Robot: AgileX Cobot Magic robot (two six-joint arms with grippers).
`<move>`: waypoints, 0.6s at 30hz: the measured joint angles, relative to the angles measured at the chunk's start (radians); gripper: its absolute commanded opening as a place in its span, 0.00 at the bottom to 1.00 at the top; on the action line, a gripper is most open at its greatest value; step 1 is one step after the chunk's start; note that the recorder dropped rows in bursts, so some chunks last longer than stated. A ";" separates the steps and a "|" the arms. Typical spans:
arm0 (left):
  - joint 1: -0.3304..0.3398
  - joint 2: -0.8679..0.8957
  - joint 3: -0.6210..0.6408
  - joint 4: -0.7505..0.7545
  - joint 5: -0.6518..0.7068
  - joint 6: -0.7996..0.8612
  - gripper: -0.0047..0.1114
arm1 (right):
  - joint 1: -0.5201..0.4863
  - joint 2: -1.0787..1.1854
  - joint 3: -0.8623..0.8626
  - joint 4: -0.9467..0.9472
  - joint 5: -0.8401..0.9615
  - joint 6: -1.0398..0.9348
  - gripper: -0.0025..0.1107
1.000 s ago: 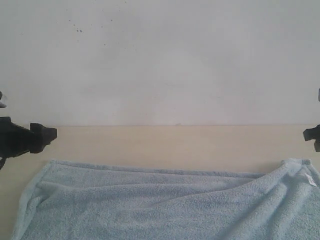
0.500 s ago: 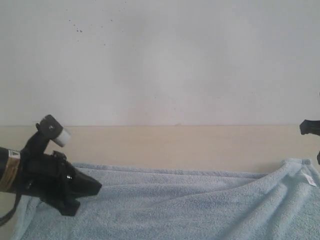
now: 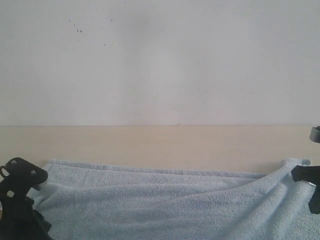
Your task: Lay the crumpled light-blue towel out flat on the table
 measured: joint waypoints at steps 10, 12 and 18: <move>-0.002 -0.013 0.073 -0.247 0.387 0.028 0.07 | 0.151 0.000 0.005 0.013 -0.077 -0.027 0.02; -0.002 -0.015 0.069 -0.330 0.524 0.038 0.07 | 0.159 0.000 0.005 0.015 -0.085 -0.032 0.02; -0.002 -0.190 0.021 -0.284 0.145 0.150 0.07 | 0.161 0.000 0.005 0.001 -0.133 -0.034 0.02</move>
